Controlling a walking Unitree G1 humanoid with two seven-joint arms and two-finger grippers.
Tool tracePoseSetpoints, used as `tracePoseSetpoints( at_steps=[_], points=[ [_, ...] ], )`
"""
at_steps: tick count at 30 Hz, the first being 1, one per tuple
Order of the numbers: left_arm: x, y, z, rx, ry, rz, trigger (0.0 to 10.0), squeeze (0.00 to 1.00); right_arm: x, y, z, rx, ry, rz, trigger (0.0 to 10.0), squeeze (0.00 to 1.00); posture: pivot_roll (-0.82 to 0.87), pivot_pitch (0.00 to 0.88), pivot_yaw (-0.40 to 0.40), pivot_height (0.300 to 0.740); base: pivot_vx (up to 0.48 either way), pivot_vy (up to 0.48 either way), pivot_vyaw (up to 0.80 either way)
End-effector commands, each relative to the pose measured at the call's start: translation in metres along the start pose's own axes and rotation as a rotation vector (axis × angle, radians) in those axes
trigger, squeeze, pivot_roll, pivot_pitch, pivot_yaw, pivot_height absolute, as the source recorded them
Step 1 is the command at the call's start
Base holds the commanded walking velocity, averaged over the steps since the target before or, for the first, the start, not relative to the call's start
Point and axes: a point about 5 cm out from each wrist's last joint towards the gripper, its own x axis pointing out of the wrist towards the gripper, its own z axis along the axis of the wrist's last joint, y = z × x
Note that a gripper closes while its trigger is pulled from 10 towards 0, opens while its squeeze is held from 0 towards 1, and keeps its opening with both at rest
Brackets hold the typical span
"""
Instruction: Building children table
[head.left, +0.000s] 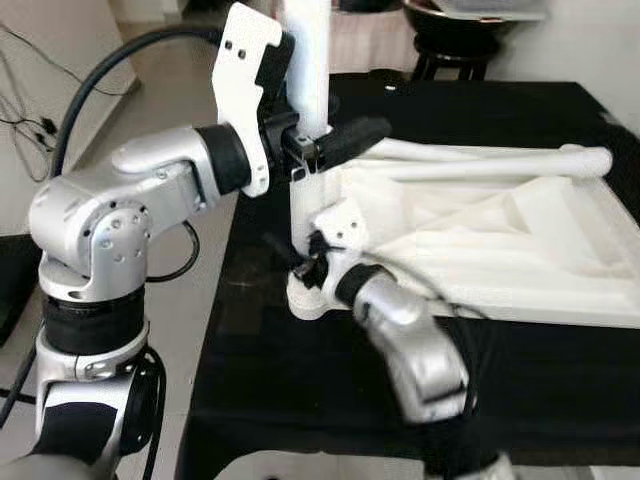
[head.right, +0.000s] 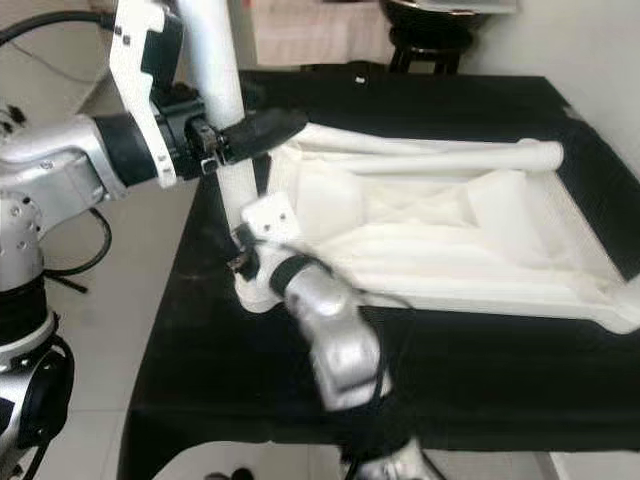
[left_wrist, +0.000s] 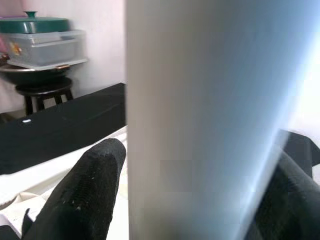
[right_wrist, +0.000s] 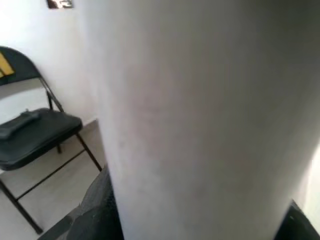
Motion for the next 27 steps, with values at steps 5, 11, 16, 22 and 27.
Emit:
tracePoseSetpoints(
  at_steps=[5,11,16,22,27],
  points=[
    [0.001,0.005,-0.006,-0.02,0.024,-0.001,10.0,0.0,0.005,0.005,-0.023,0.038,0.126,-0.007,0.0,0.0,0.01,0.202,-0.025,0.74,0.0,0.0,0.0],
    [0.002,0.009,-0.009,-0.021,0.05,-0.001,0.0,0.0,-0.002,0.011,-0.017,0.04,0.146,-0.057,0.0,0.0,0.02,0.199,-0.024,0.74,0.0,0.0,0.0],
    [0.001,0.008,-0.011,-0.013,0.063,-0.034,0.0,0.0,-0.003,0.016,-0.016,0.051,0.146,-0.052,0.0,0.0,0.02,0.2,-0.017,0.74,0.0,0.0,0.0],
    [0.001,0.007,-0.011,-0.008,0.063,-0.052,0.0,0.0,-0.002,0.016,-0.016,0.059,0.146,-0.053,0.0,0.0,0.03,0.201,-0.017,0.74,0.0,0.0,0.0],
    [0.005,-0.001,-0.008,0.005,0.06,-0.09,0.0,0.0,0.002,0.014,-0.017,0.129,0.147,-0.055,10.0,0.0,0.03,0.204,-0.012,0.74,0.0,0.0,0.0]
  ],
)
